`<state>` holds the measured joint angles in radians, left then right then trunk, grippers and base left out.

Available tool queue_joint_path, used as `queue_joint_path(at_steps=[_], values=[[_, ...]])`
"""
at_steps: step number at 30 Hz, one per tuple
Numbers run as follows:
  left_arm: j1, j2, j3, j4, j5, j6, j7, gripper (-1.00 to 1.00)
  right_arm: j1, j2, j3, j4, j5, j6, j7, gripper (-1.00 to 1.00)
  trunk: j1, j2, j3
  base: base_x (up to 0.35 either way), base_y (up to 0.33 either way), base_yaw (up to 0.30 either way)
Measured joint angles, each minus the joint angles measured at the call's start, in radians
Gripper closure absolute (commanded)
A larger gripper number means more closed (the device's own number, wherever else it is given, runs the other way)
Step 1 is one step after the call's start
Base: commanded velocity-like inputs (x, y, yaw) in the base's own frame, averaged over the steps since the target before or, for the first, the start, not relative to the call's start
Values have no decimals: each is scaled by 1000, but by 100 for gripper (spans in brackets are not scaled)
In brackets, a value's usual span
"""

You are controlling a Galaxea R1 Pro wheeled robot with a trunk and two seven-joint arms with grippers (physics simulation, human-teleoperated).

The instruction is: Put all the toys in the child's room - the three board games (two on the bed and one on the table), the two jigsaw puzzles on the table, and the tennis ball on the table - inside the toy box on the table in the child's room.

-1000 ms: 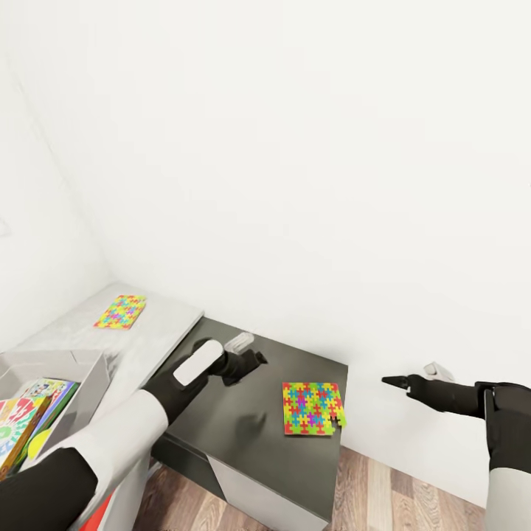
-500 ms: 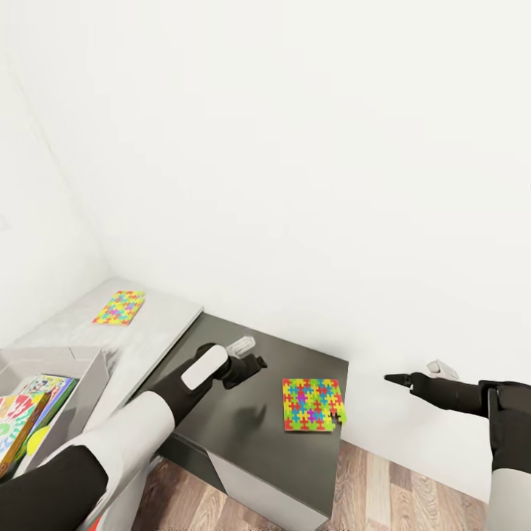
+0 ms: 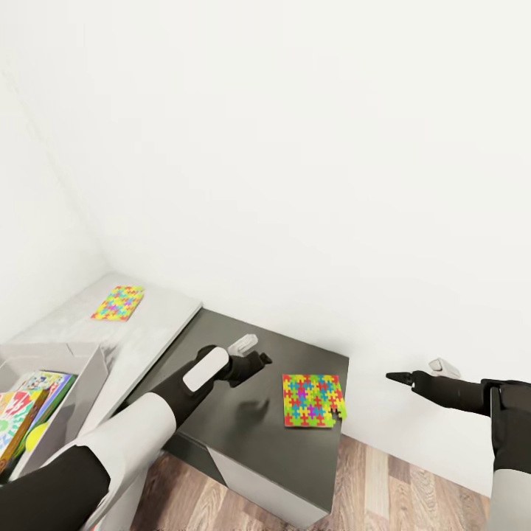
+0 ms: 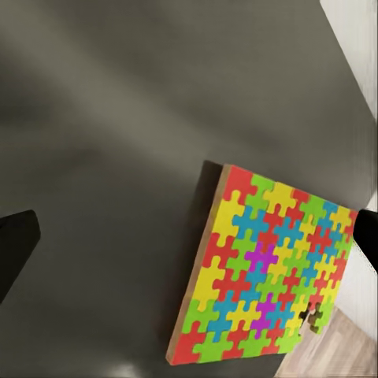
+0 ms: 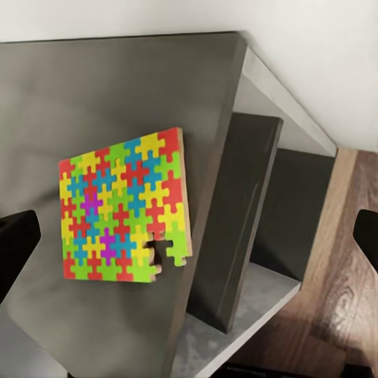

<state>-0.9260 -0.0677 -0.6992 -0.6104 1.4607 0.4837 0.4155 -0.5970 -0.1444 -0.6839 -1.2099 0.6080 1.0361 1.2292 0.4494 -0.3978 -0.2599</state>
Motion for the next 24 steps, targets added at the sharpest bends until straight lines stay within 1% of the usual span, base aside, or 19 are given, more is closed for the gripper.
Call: queue_joint_path(at_steps=[7,12,15,18,24], values=[[1,0,3,18,0,-3,-21,-100,0,0,0,-2,-1,0,1,-100,0,0,-11,0,0,0],[2,0,37,31,-4,-4,-32,-100,0,0,0,-2,-1,1,1,-100,0,0,-20,0,0,0],[3,1,52,35,-8,-4,-53,-100,0,0,0,-3,-1,1,2,-100,0,0,-24,0,0,0],[4,2,60,37,-11,-4,-75,-100,0,0,0,-3,-1,1,2,-100,0,0,-29,0,0,0],[5,3,64,39,-13,-5,-92,-100,0,0,0,-3,-1,2,2,-100,0,0,-39,0,0,0]])
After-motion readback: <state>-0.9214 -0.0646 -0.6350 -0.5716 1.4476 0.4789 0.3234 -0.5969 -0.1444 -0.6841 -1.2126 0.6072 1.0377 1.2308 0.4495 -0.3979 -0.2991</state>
